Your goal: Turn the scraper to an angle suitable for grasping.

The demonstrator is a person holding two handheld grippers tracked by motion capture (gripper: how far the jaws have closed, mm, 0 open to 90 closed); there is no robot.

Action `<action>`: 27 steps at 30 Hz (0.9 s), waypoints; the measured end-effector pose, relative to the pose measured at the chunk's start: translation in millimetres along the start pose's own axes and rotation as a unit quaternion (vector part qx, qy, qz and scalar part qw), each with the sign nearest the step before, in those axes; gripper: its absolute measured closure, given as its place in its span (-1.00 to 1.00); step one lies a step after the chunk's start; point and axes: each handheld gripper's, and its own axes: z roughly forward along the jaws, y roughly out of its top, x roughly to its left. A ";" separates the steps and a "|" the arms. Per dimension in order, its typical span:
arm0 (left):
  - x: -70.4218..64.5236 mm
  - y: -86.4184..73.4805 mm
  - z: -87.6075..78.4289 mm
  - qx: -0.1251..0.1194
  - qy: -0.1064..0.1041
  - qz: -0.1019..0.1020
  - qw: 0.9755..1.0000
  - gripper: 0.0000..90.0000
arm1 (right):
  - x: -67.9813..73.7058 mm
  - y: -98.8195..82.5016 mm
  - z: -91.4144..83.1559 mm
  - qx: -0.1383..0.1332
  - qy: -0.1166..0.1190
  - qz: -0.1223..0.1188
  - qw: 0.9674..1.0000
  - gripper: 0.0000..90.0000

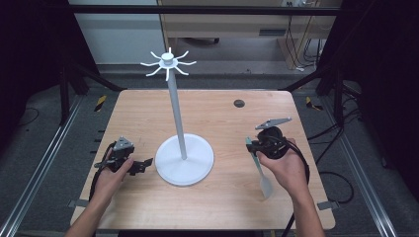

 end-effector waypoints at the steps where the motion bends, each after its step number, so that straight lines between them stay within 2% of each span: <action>1: 0.2 0.0 -0.1 0.000 0.000 0.000 1.000 -0.90 | 0.0 0.0 0.0 0.000 0.000 0.000 1.000 0.65; 3: 0.7 -0.2 -0.5 0.000 0.001 -0.001 1.000 -0.90 | 0.4 3.4 -9.4 -0.022 -0.002 -0.004 1.000 0.65; 5: 0.9 -0.3 -0.7 0.000 0.001 -0.001 1.000 -0.90 | 0.8 4.8 -12.5 -0.029 -0.001 -0.003 1.000 0.65; 6: 1.0 -0.3 -1.1 0.000 0.002 0.000 1.000 -0.90 | 1.5 7.6 -18.4 -0.044 0.000 -0.003 0.999 0.65; 10: 1.2 -0.9 -2.1 -0.001 0.003 -0.002 1.000 -0.90 | 3.7 12.3 -26.3 -0.065 0.000 -0.005 0.998 0.66; 11: 1.5 -1.1 -2.4 -0.001 0.003 -0.002 1.000 -0.90 | 5.5 15.3 -30.7 -0.078 0.000 -0.007 0.997 0.65; 16: 2.2 -1.3 -2.6 -0.002 0.004 -0.005 1.000 -0.90 | 8.7 23.1 -39.0 -0.109 0.002 -0.012 0.994 0.65; 20: 2.0 -1.2 -2.8 -0.003 0.004 -0.005 1.000 -0.90 | 10.5 27.7 -41.9 -0.122 0.003 -0.014 0.992 0.65; 27: 2.8 -1.4 -2.9 -0.004 0.003 -0.007 1.000 -0.90 | 15.9 40.6 -50.0 -0.155 0.013 -0.015 0.988 0.65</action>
